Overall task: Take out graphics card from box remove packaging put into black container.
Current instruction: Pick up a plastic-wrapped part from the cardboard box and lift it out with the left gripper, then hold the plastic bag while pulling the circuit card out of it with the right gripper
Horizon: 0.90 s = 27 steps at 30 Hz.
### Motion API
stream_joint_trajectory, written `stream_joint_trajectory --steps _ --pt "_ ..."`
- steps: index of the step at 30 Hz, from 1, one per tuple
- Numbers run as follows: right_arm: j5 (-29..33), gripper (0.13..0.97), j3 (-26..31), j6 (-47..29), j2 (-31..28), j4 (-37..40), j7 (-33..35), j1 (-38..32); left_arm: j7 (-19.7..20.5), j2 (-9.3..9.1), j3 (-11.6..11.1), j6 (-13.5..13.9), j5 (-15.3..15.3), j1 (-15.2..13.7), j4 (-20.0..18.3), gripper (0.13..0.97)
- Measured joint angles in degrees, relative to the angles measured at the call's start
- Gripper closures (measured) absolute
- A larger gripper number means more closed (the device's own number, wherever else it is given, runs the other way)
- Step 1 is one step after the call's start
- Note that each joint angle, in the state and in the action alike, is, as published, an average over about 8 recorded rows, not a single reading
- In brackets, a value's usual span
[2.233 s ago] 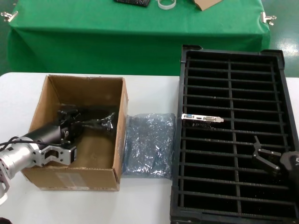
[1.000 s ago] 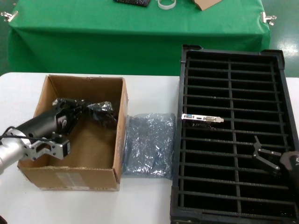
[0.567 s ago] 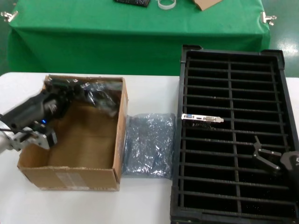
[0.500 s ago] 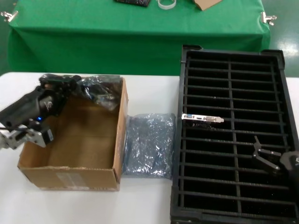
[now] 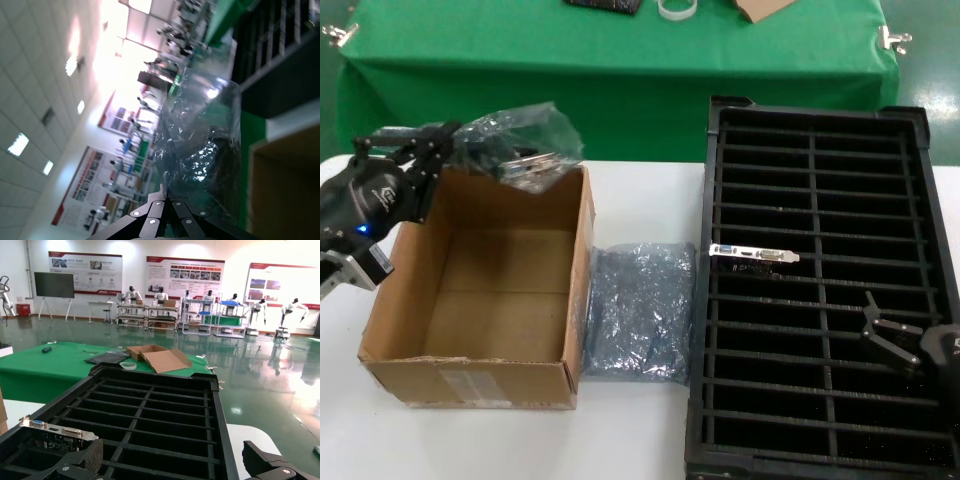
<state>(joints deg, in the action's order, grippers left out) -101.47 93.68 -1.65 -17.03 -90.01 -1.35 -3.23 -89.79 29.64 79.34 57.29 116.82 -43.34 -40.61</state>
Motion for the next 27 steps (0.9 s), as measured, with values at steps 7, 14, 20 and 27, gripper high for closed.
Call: stream_joint_trajectory --steps 7,14,20,27 --pt "-6.0 0.129 7.4 4.6 -6.3 -2.5 1.9 -3.1 5.4 -0.59 -0.8 0.2 1.3 3.3 -8.7 0.958" --pt "-19.7 0.129 22.0 10.4 -15.4 -5.2 10.0 -14.0 6.4 -1.59 -0.7 1.3 1.7 5.0 -12.7 0.958" --pt "-32.7 0.129 37.1 13.4 -20.2 -4.7 18.5 -27.8 5.8 -2.97 0.1 2.8 1.6 6.4 -15.0 0.958" --pt "-40.4 0.133 51.7 14.3 -21.2 -2.0 21.8 -40.9 3.7 -4.35 0.9 4.4 1.2 7.4 -16.2 0.958"
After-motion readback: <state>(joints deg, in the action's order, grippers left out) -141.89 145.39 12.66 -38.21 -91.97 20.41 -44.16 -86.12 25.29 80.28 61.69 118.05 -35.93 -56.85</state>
